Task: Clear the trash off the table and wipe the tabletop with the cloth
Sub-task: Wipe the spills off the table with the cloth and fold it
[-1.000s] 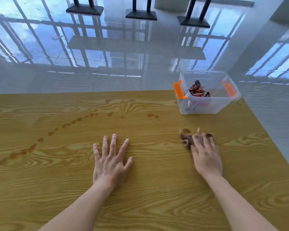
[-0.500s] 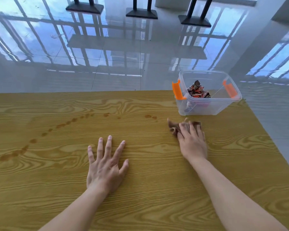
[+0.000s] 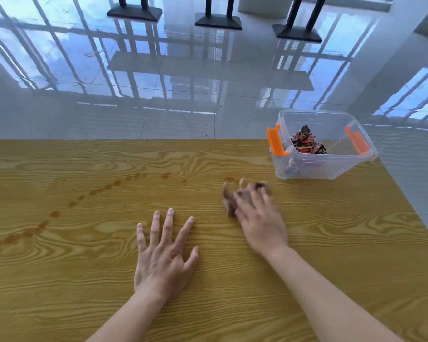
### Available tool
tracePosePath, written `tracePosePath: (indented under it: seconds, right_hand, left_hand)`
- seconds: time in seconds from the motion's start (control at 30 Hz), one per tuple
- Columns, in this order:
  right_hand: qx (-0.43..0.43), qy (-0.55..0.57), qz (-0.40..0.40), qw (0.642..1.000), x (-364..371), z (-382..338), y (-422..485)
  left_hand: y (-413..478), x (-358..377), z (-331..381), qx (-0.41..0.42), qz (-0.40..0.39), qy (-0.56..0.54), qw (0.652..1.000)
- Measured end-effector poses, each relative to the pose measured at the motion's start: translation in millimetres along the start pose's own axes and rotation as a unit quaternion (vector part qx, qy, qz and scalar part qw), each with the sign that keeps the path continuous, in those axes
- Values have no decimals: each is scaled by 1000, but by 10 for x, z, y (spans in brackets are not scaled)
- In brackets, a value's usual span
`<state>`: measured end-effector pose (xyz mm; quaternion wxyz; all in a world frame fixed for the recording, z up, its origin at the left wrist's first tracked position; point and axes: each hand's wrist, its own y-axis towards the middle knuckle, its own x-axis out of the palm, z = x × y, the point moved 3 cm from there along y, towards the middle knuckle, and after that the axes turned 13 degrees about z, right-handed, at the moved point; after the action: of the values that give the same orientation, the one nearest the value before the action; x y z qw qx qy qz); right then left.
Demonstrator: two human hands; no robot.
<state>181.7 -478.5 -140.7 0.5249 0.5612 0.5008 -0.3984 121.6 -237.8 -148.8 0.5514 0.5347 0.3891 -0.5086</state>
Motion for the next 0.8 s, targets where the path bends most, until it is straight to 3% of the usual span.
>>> tracePosePath:
  seconds: [0.07, 0.13, 0.27, 0.33, 0.4, 0.53, 0.6, 0.67, 0.77, 0.8]
  right_hand:
    - [-90, 29, -1, 995, -97, -118, -396]
    - [-111, 50, -6, 993, -96, -15, -388]
    - [67, 33, 18, 997, 77, 84, 486]
    - [114, 43, 1, 993, 174, -33, 906]
    - [78, 44, -2, 996, 210, -195, 1005]
    - [-89, 49, 15, 995, 62, -385, 133]
    - [-118, 55, -5, 991, 35, -252, 12]
    - [-80, 35, -8, 996, 71, -169, 328]
    - [77, 29, -26, 996, 176, -235, 901]
    - [93, 24, -31, 995, 204, -315, 956]
  left_hand:
    - [9, -7, -2, -1, 5, -1, 1000]
    - [12, -4, 8, 0, 0, -2, 1000]
    - [-2, -3, 15, 0, 1, -3, 1000]
    - [11, -8, 19, 1, 3, -2, 1000]
    - [21, 2, 10, -2, 3, 0, 1000]
    - [12, -14, 20, 1, -4, 3, 1000]
    - [13, -12, 26, 0, -12, -1, 1000]
    - [15, -10, 19, 1, -10, 2, 1000]
    - [3, -6, 18, 0, -7, 6, 1000]
    - [3, -6, 20, 0, -5, 5, 1000]
